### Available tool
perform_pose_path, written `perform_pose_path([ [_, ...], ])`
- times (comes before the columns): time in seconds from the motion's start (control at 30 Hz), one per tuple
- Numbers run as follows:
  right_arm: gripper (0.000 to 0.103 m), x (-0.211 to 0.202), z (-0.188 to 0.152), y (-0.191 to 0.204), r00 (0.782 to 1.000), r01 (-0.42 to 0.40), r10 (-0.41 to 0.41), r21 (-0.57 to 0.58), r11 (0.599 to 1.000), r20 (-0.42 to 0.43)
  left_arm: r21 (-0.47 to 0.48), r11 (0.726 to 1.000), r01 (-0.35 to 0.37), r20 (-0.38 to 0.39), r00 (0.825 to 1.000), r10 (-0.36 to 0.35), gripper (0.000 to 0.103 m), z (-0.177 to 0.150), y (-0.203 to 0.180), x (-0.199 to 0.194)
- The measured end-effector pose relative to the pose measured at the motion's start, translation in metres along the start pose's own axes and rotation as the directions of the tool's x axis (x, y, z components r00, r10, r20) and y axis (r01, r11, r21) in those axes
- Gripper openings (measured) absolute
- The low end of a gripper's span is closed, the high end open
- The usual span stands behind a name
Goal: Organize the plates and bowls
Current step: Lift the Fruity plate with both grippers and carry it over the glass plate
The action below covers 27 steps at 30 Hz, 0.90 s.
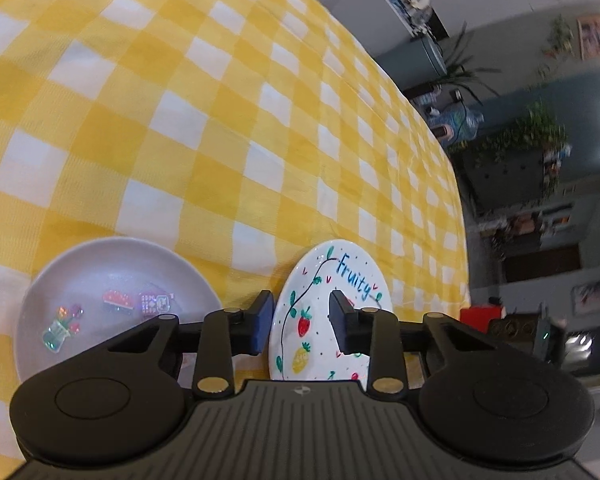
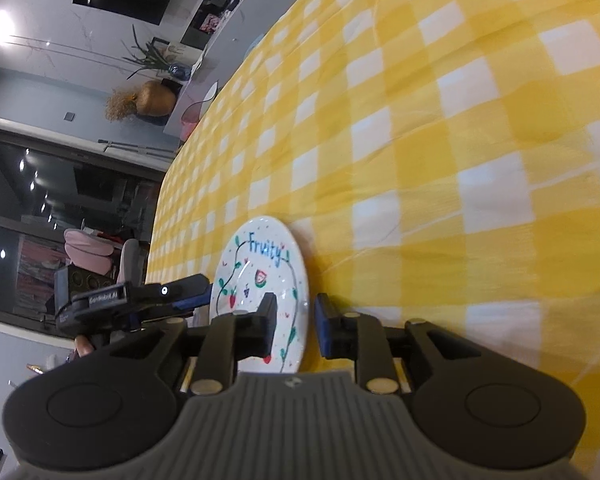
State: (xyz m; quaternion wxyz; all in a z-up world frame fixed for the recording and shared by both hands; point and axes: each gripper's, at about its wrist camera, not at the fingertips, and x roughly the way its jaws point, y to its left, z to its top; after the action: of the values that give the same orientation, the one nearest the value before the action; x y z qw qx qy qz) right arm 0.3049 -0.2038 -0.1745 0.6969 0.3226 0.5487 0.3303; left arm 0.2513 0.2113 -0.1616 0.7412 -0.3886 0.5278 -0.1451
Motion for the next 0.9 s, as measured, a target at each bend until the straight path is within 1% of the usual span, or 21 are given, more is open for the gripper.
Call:
perform_pose_path([
  [0.07, 0.021, 0.002, -0.001, 0.000, 1.000, -0.005, 0.005, 0.005, 1.000, 0.004, 0.014, 1.000, -0.003, 0.002, 1.000, 0.003, 0.038, 0.000, -0.001, 0.001],
  [0.13, 0.020, 0.002, -0.001, 0.000, 1.000, -0.006, 0.006, 0.014, 1.000, 0.005, 0.045, 0.999, -0.027, 0.006, 1.000, 0.027, 0.038, -0.001, -0.007, 0.002],
  [0.17, 0.017, 0.002, -0.001, -0.001, 1.000, -0.005, 0.005, 0.016, 1.000, 0.008, 0.061, 0.997, -0.047, 0.006, 0.999, 0.047, 0.035, -0.002, -0.011, 0.003],
  [0.27, 0.003, 0.000, -0.004, -0.004, 0.999, 0.024, -0.025, 0.022, 0.999, 0.027, 0.106, 0.991, -0.083, 0.009, 0.997, 0.083, 0.032, -0.005, -0.019, 0.004],
  [0.3, 0.003, 0.000, -0.005, -0.003, 0.999, 0.028, -0.028, 0.019, 0.999, 0.032, 0.106, 0.990, -0.089, 0.009, 0.996, 0.089, 0.030, -0.005, -0.019, 0.004],
  [0.33, 0.003, 0.000, -0.005, -0.003, 0.999, 0.031, -0.032, 0.024, 0.999, 0.036, 0.100, 0.991, -0.089, 0.009, 0.996, 0.088, 0.023, -0.005, -0.018, 0.003],
  [0.43, 0.003, 0.000, -0.006, -0.002, 0.998, 0.042, -0.044, 0.035, 0.998, 0.049, 0.085, 0.992, -0.090, 0.007, 0.996, 0.090, 0.019, -0.004, -0.017, 0.002],
  [0.6, 0.003, -0.001, -0.007, -0.003, 0.997, 0.035, -0.039, 0.065, 0.997, 0.067, 0.128, 0.983, -0.131, 0.015, 0.991, 0.130, 0.019, -0.006, -0.024, 0.002],
  [0.7, 0.003, -0.005, -0.006, -0.003, 0.997, -0.004, -0.002, 0.078, 0.997, 0.081, 0.098, 0.986, -0.133, 0.001, 0.991, 0.134, 0.019, -0.004, -0.023, 0.002],
  [0.77, 0.003, -0.008, -0.005, -0.001, 0.996, -0.026, 0.018, 0.088, 0.996, 0.091, 0.093, 0.987, -0.133, 0.002, 0.991, 0.133, 0.019, -0.003, -0.023, 0.001],
  [0.9, 0.003, -0.010, -0.006, 0.004, 0.995, -0.027, 0.018, 0.090, 0.996, 0.098, 0.097, 0.987, -0.128, 0.029, 0.992, 0.126, 0.019, -0.003, -0.028, -0.006],
])
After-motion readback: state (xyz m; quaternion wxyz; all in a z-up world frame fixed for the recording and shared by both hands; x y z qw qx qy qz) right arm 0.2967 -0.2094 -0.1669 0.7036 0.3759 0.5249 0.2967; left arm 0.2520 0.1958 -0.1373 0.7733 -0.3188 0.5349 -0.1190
